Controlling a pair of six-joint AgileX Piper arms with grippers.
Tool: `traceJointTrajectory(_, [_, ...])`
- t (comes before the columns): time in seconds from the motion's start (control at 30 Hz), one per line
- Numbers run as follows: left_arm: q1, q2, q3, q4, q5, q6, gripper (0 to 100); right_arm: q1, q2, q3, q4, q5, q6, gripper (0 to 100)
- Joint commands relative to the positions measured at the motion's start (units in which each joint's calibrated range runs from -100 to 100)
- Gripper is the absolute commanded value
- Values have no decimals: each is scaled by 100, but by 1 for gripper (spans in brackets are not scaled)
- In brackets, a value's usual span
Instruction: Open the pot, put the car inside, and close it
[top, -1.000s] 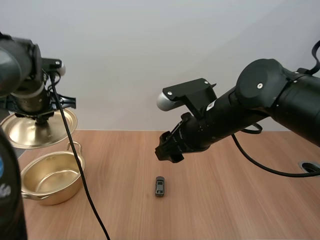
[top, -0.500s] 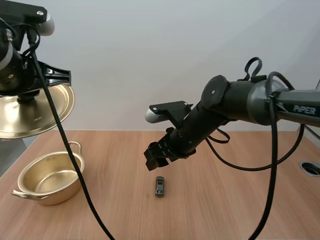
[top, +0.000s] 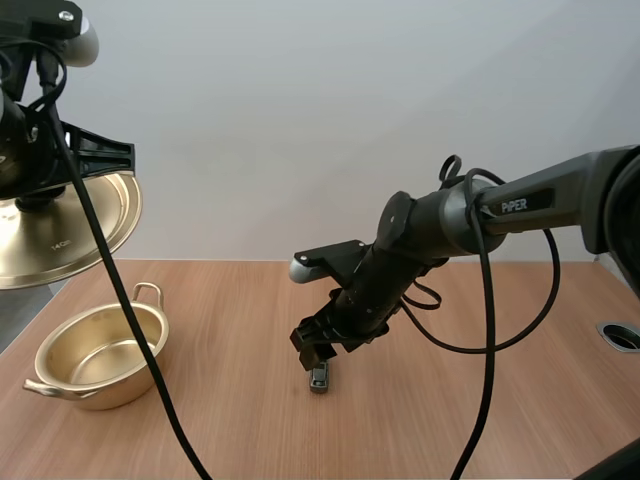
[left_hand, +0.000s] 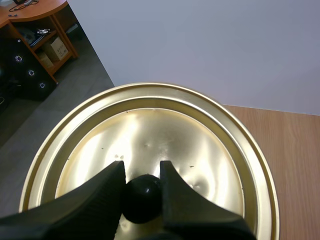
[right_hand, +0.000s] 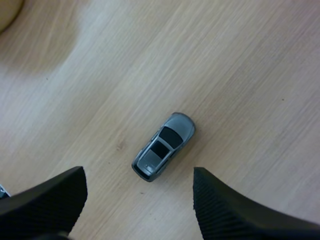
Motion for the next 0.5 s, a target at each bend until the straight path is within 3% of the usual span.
traceJointTrajectory(0.0, [0, 5, -8, 4, 0, -2, 0, 84, 56, 9, -138, -202, -4, 100])
traceJointTrajectory(0.47, [0, 5, -8, -100, 0, 183, 0, 149, 957, -22, -199, -662, -4, 100])
